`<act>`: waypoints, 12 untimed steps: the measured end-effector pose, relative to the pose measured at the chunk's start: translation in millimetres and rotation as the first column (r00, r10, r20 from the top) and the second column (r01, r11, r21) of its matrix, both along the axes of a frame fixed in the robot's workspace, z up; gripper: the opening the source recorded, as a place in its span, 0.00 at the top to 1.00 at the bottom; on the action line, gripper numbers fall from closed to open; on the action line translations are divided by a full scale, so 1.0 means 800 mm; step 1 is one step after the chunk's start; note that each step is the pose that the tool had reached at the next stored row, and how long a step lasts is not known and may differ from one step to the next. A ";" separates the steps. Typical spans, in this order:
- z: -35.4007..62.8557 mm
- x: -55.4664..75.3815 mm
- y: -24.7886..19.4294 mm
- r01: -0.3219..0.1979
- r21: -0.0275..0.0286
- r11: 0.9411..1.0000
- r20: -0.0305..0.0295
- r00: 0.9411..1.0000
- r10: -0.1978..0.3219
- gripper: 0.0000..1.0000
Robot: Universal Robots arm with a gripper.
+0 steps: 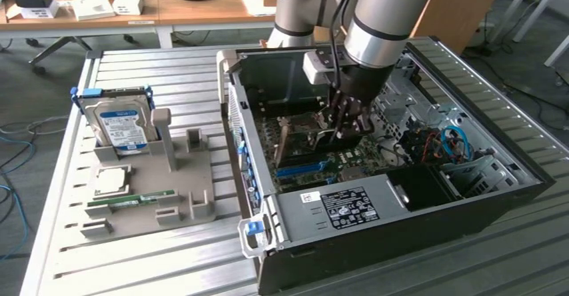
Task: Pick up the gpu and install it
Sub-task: 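Insert the gpu into the slot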
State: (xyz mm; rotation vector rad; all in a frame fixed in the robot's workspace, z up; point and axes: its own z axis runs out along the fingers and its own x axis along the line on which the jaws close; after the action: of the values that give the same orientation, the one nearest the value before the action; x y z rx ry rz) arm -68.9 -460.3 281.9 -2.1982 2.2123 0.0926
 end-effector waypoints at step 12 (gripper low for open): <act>0.000 -0.014 0.0000 0.000 -0.001 1.000 0.000 1.000 0.000 0.74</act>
State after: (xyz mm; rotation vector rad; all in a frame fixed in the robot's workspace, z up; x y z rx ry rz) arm -80.0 -460.3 281.8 -2.1984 2.2126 0.0920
